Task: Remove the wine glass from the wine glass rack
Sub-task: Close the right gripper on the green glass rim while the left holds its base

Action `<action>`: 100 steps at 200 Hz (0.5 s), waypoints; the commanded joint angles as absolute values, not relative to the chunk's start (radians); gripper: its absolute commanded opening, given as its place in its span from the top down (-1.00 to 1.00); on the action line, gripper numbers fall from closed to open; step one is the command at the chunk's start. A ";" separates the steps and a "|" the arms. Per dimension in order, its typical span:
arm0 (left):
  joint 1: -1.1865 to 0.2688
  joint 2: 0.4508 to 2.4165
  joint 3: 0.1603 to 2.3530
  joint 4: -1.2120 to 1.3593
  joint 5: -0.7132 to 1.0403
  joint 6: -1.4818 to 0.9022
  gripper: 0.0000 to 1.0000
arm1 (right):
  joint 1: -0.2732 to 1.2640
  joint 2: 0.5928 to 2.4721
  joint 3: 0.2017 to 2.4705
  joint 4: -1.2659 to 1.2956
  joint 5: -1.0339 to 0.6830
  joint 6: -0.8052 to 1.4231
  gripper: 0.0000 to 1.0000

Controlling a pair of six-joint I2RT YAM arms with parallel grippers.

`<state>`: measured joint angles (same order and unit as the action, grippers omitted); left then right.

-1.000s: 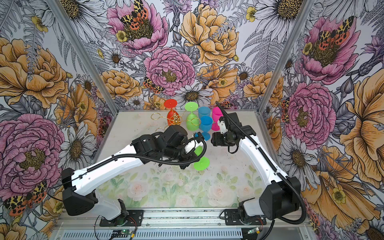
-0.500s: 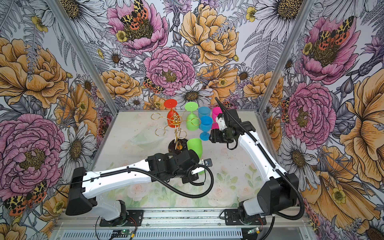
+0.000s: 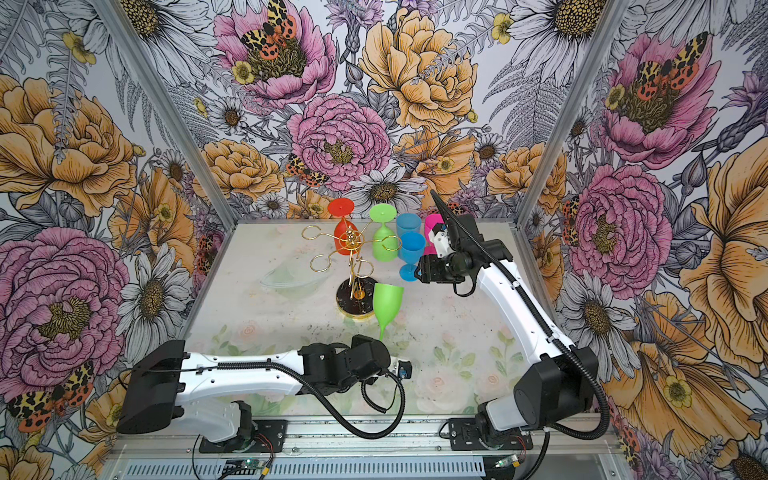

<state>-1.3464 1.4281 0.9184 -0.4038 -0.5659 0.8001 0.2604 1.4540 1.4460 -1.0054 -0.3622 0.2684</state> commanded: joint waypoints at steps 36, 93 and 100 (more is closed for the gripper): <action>-1.382 1.294 0.784 -0.072 -0.665 1.064 1.00 | 0.272 1.496 1.525 -1.008 -0.525 0.258 -0.29; -1.383 1.286 0.743 -0.019 -0.719 1.134 1.00 | 0.280 1.514 1.531 -1.008 -0.656 0.255 -0.19; -1.383 1.290 0.740 -0.015 -0.723 1.140 1.00 | 0.280 1.515 1.532 -1.008 -0.667 0.255 -0.17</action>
<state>-1.3792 1.2976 0.7609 -0.0891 -0.6735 1.0855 0.2703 1.5051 1.4990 -1.0069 -0.5854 0.2684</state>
